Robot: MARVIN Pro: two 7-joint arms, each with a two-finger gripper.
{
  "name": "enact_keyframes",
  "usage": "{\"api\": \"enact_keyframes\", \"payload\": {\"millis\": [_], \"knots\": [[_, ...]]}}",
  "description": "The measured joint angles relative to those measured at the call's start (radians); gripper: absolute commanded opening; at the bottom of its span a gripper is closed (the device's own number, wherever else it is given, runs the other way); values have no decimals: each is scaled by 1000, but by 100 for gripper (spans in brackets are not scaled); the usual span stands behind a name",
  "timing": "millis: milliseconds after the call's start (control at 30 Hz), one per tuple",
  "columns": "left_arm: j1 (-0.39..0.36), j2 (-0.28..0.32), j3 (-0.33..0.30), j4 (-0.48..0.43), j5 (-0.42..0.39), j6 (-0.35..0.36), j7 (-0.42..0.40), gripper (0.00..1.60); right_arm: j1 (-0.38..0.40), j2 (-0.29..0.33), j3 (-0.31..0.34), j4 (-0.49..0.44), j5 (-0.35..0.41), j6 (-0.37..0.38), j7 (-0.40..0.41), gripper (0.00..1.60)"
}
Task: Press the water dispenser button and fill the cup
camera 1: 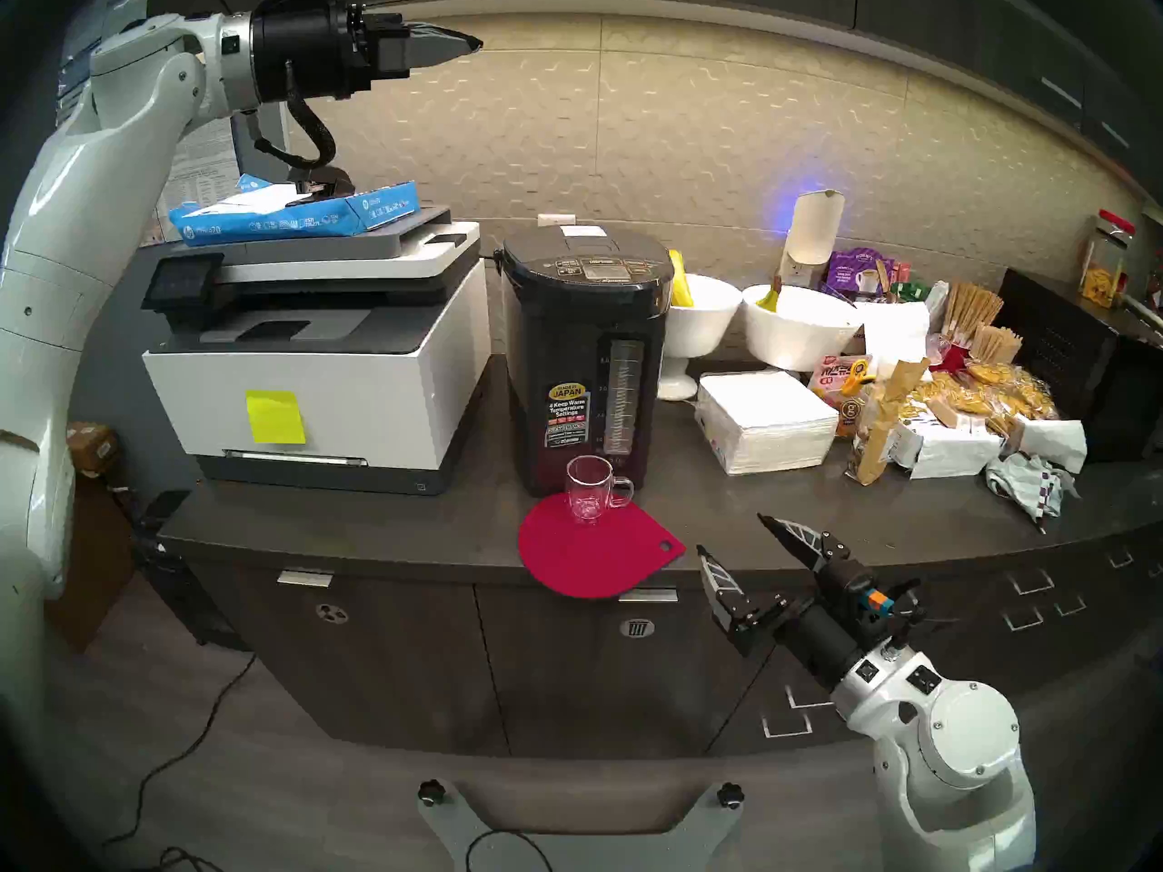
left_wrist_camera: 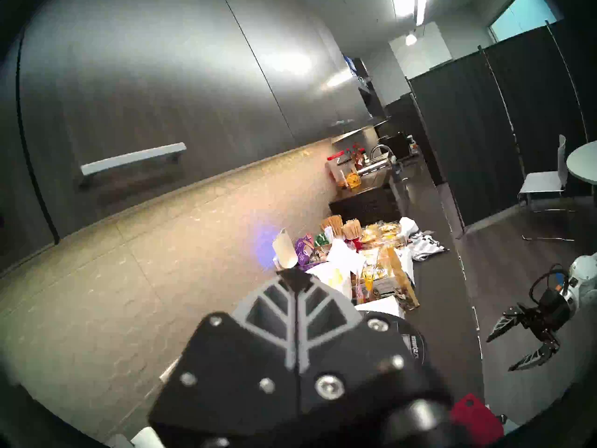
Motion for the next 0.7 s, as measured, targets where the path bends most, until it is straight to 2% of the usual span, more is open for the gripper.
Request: {"api": "enact_keyframes", "payload": {"millis": [33, 67, 700], "knots": [[-2, -2, 2, 0, 3, -2, -3, 0, 0, 0, 0, 0, 0, 0, 0, 160], [-4, -3, 3, 0, 6, -3, -6, 160, 0, 0, 0, 0, 0, 0, 0, 160], [-23, -29, 23, -3, 46, 23, -25, 160, 0, 0, 0, 0, 0, 0, 0, 160]]}}
